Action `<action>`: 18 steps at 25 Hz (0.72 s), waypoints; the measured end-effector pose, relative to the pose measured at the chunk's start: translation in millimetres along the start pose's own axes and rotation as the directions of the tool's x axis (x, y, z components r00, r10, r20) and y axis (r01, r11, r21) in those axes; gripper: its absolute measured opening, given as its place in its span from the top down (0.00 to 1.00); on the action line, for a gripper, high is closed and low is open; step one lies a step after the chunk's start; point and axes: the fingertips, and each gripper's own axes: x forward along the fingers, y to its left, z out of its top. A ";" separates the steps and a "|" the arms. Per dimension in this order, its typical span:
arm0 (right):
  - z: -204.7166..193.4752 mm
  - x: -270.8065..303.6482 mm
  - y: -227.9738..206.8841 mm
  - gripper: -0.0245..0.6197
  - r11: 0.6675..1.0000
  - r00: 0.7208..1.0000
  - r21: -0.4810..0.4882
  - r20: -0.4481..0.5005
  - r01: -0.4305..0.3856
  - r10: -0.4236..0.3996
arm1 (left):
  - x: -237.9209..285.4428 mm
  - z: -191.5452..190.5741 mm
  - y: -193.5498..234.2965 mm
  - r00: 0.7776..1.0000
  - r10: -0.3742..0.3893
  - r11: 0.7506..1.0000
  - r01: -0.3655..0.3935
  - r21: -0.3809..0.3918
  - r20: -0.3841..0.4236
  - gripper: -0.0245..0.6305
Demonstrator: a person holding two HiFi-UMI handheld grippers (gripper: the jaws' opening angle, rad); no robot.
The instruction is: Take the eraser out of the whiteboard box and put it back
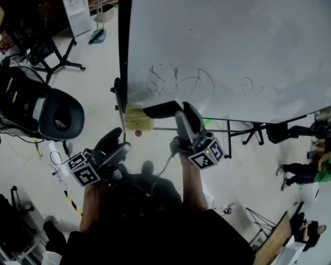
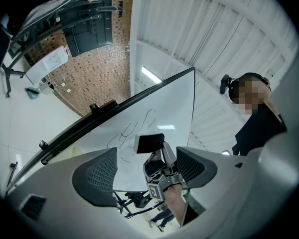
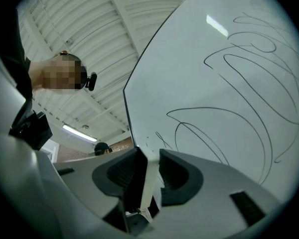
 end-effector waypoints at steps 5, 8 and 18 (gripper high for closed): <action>-13.0 1.7 1.1 0.71 0.999 0.999 -0.039 -0.050 -0.006 0.004 | -1.8 -0.7 1.4 1.000 0.006 1.000 -0.006 -0.001 0.002 0.40; -19.6 3.1 1.5 0.71 0.998 0.997 -0.061 -0.075 -0.008 0.004 | -2.5 -0.7 2.2 1.000 0.009 1.000 -0.009 -0.003 0.003 0.40; -34.7 5.7 2.7 0.71 0.994 0.991 -0.108 -0.136 -0.022 0.007 | -3.6 -0.4 3.8 1.000 0.014 1.000 -0.013 -0.011 0.006 0.40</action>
